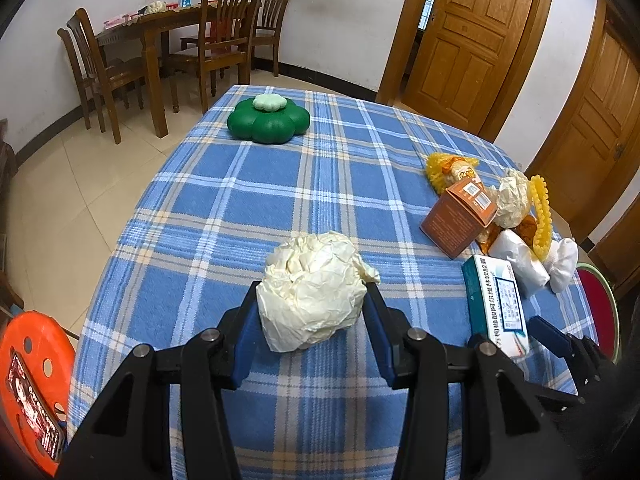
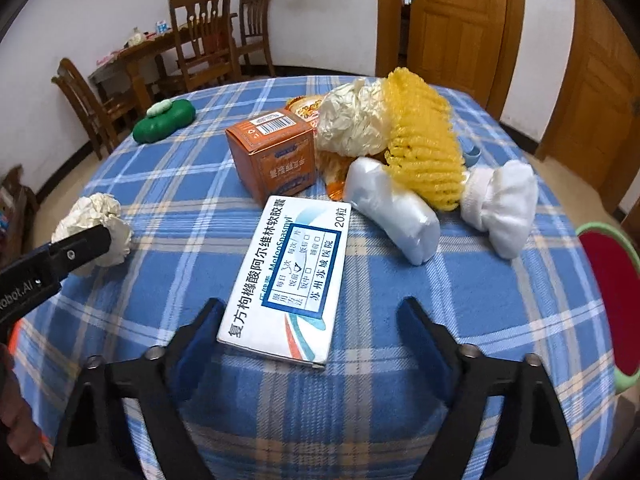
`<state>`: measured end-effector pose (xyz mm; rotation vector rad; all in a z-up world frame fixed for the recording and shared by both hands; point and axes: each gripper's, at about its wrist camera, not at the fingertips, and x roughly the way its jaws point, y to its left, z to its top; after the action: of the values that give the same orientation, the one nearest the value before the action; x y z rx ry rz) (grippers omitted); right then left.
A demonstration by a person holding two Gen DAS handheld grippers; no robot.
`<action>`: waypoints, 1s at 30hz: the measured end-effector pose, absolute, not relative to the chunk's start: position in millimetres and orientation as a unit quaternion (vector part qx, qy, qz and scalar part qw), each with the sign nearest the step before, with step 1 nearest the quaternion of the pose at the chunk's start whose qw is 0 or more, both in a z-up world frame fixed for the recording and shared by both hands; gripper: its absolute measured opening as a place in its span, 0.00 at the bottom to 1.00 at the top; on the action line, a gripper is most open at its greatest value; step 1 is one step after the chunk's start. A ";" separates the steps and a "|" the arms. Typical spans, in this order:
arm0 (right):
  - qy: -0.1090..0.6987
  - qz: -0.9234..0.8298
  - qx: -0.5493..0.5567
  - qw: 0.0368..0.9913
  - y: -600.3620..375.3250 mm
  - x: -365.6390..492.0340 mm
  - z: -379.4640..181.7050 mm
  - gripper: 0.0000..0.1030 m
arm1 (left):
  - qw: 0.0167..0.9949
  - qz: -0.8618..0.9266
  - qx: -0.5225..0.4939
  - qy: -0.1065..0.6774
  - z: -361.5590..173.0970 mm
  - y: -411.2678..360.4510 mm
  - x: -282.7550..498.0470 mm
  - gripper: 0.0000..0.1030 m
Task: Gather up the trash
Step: 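Grasp the white medicine box with the right gripper while the left holds the paper, then carry the medicine box over the red bin and open the right gripper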
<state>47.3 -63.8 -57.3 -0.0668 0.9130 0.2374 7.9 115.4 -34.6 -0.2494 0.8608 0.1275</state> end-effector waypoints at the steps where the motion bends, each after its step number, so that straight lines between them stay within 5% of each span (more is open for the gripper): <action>1: 0.436 0.111 -0.040 0.892 -63.3 46.8 -57.5 0.69 | 0.899 0.061 -0.121 0.416 -34.7 114.6 7.2 0.47; 4: 0.428 0.111 -0.048 0.896 -66.5 45.9 -56.5 0.50 | 0.899 0.059 -0.119 0.416 -33.4 111.6 5.4 0.47; 30: 0.338 0.094 0.004 0.937 -155.4 -2.9 14.1 0.50 | 0.914 -0.026 -0.110 0.391 15.6 55.7 -6.9 0.47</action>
<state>-2.9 -155.4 14.1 0.0089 0.6898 0.1928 -6.9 55.7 15.6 -0.2268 0.8043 -0.0544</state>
